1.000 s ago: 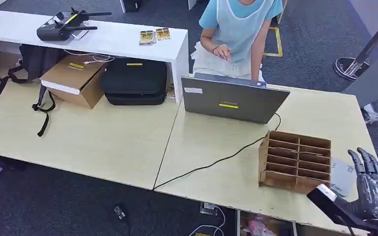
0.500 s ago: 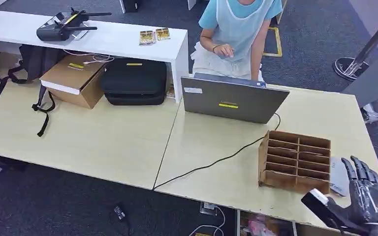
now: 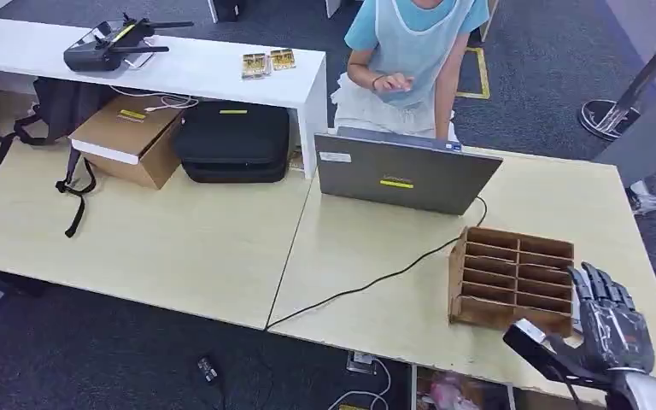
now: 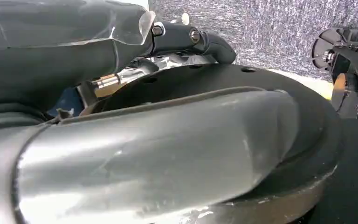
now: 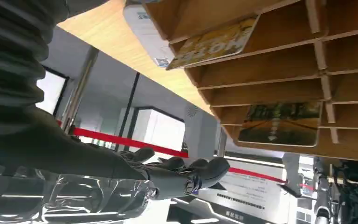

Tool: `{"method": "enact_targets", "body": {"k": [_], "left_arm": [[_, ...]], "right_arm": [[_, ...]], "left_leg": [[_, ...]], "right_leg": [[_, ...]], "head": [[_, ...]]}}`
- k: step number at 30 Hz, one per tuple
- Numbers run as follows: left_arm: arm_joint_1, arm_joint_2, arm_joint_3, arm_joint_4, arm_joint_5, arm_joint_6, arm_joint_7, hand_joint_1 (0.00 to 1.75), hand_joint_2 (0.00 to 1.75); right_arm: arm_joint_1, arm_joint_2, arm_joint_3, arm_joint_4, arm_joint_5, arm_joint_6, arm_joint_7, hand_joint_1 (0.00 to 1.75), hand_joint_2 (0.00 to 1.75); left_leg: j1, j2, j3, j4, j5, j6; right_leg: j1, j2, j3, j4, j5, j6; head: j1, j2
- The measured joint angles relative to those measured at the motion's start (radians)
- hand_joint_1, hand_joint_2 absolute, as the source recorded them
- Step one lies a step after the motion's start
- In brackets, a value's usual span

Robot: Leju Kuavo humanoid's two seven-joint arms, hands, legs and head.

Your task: Pass the card to the sensor for recognition and then transmit it.

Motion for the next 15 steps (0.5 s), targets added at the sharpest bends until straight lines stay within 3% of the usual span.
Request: {"method": "enact_targets", "body": {"k": [15], "left_arm": [[0.000, 0.000, 0.000, 0.000, 0.006, 0.000, 0.000, 0.00, 0.00]], "right_arm": [[-0.032, 0.015, 0.032, 0.051, 0.011, -0.019, -0.001, 0.00, 1.75]], "left_leg": [[0.000, 0.000, 0.000, 0.000, 0.000, 0.000]], "right_leg": [[0.000, 0.000, 0.000, 0.000, 0.000, 0.000]], "head": [[0.000, 0.000]]}}
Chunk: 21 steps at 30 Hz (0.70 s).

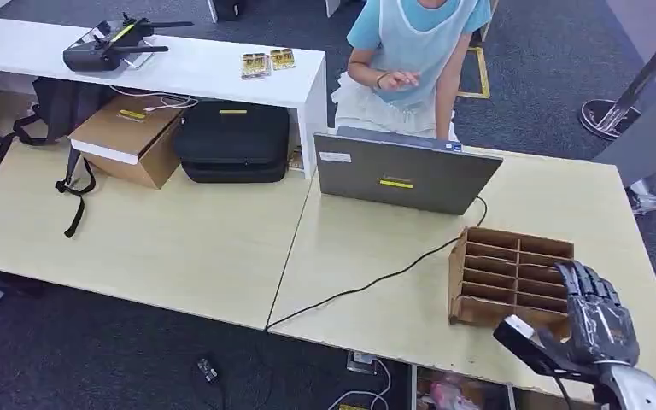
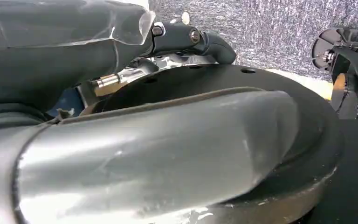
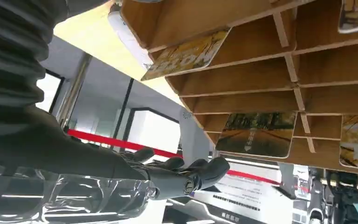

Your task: Pass the card to the sensor for recognition and then transmit it.

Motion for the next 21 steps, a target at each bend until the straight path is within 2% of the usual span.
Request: {"method": "enact_targets", "body": {"k": [21], "left_arm": [[0.000, 0.000, 0.000, 0.000, 0.005, 0.000, 0.000, 0.00, 0.00]], "right_arm": [[-0.035, 0.005, 0.025, 0.038, 0.020, -0.028, 0.007, 0.00, 1.75]], "left_leg": [[0.000, 0.000, 0.000, 0.000, 0.000, 0.000]], "right_leg": [[0.000, 0.000, 0.000, 0.000, 0.000, 0.000]], "head": [[0.000, 0.000]]}}
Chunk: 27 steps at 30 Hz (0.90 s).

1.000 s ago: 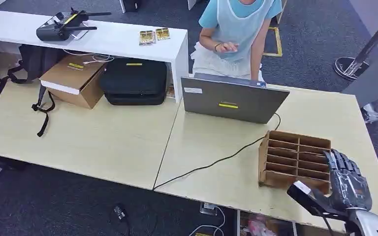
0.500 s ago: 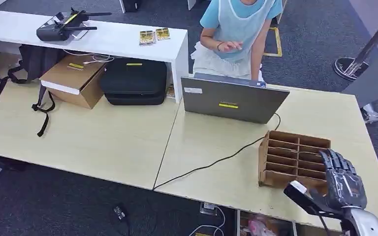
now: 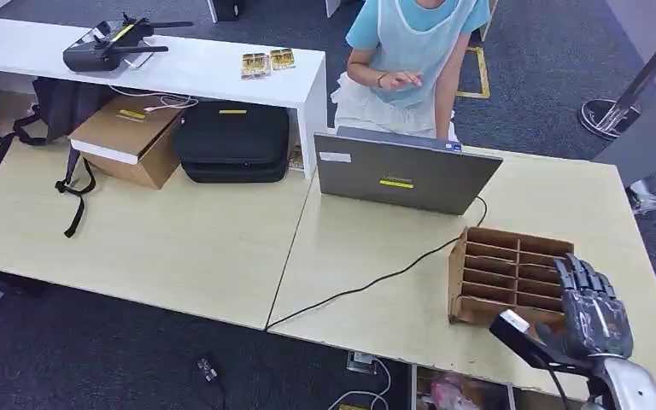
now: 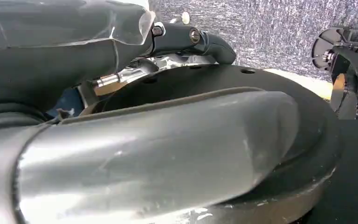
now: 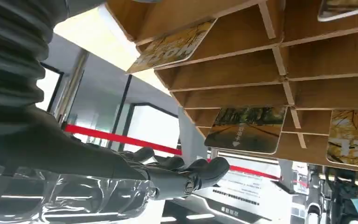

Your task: Pass the card to the sensor for recognition and then transmit it.

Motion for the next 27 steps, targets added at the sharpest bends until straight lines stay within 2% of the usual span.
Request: {"method": "enact_targets", "body": {"k": [11, 17, 27], "left_arm": [[0.000, 0.001, 0.000, 0.000, -0.002, 0.001, 0.000, 0.00, 0.00], [0.000, 0.001, 0.000, 0.000, -0.002, 0.005, 0.000, 0.00, 0.00], [0.000, 0.002, 0.000, 0.000, -0.005, 0.007, 0.000, 0.00, 0.00]], "right_arm": [[0.010, 0.000, -0.005, -0.001, -0.007, -0.006, 0.003, 0.00, 1.75], [0.012, 0.003, -0.026, -0.001, -0.019, -0.006, 0.034, 0.00, 1.75], [0.031, 0.006, -0.048, -0.001, -0.018, -0.005, 0.051, 0.00, 1.75]], "left_leg": [[0.000, 0.000, 0.000, 0.000, 0.000, 0.000], [0.000, 0.000, 0.000, 0.000, 0.000, 0.000], [0.000, 0.000, 0.000, 0.000, 0.000, 0.000]], "right_leg": [[0.000, 0.000, 0.000, 0.000, 0.000, 0.000], [0.000, 0.000, 0.000, 0.000, 0.000, 0.000], [0.000, 0.000, 0.000, 0.000, 0.000, 0.000]], "head": [[0.000, 0.000], [0.000, 0.000], [0.000, 0.000]]}}
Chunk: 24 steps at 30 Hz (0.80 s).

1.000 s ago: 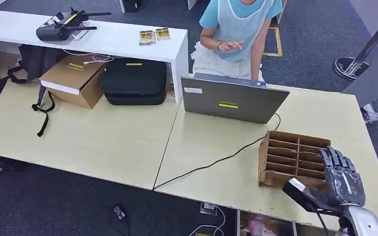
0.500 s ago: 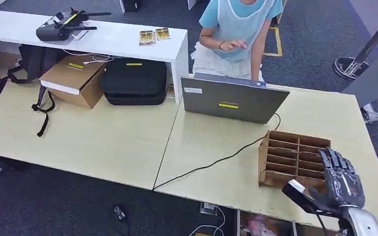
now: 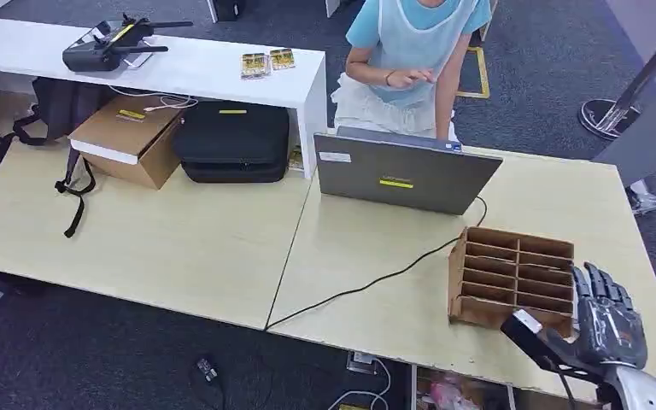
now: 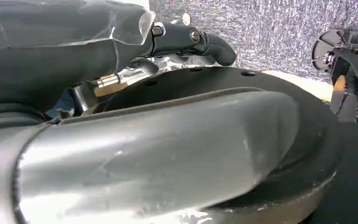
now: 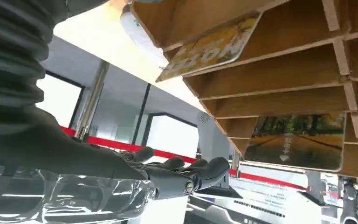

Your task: Pass the card to the sensor for recognition and then transmit it.

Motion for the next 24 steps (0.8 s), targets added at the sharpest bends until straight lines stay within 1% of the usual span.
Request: {"method": "enact_targets", "body": {"k": [13, 24], "left_arm": [[0.001, 0.004, 0.000, 0.000, -0.003, 0.000, 0.000, 0.00, 0.00], [0.002, 0.005, 0.000, 0.000, -0.003, -0.002, 0.000, 0.00, 0.00]], "right_arm": [[0.003, 0.001, 0.000, 0.000, -0.003, 0.008, 0.000, 0.00, 1.75], [0.005, 0.002, 0.005, 0.000, 0.000, 0.040, 0.004, 0.00, 1.75]], "left_leg": [[0.000, 0.000, 0.000, 0.000, 0.000, 0.000], [0.000, 0.000, 0.000, 0.000, 0.000, 0.000]], "right_leg": [[0.000, 0.000, 0.000, 0.000, 0.000, 0.000], [0.000, 0.000, 0.000, 0.000, 0.000, 0.000]], "head": [[0.000, 0.000], [0.000, 0.000]]}}
